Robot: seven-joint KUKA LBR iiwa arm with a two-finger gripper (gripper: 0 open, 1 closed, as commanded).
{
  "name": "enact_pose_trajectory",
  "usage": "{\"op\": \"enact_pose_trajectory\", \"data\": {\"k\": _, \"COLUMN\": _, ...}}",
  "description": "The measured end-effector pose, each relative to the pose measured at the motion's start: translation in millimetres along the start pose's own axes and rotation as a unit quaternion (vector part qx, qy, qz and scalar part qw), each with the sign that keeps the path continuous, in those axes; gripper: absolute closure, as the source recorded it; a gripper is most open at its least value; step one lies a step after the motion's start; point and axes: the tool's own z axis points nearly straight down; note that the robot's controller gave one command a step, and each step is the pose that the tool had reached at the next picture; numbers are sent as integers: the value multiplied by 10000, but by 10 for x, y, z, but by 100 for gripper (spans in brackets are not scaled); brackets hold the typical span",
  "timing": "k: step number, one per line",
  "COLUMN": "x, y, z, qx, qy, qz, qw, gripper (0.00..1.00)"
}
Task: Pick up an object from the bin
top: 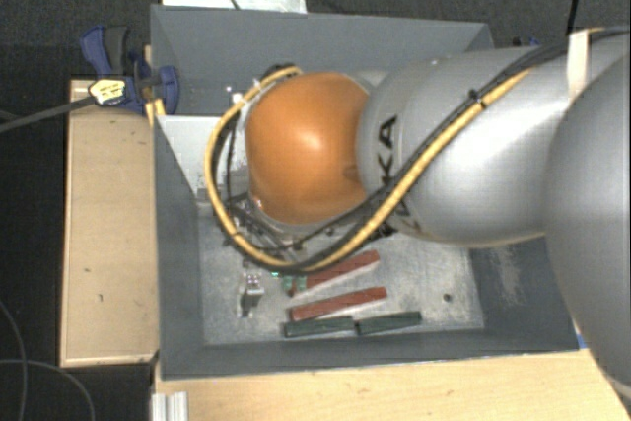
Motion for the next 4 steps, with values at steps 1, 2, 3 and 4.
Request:
{"op": "enact_pose_trajectory", "data": {"k": 1, "x": -22, "y": -11, "z": -38, "qx": -9, "qy": -37, "qz": 23, "qw": 10000, "gripper": 0}}
{"op": "enact_pose_trajectory", "data": {"k": 2, "x": -138, "y": -272, "z": 323, "qx": -16, "qy": -56, "qz": -503, "qw": 9987, "gripper": 0}}
{"op": "enact_pose_trajectory", "data": {"k": 3, "x": -145, "y": -587, "z": 908, "qx": -7, "qy": -61, "qz": -1064, "qw": 9943, "gripper": 0}}
{"op": "enact_pose_trajectory", "data": {"k": 4, "x": -139, "y": -953, "z": 1248, "qx": -34, "qy": -44, "qz": -1873, "qw": 9823, "gripper": 0}}
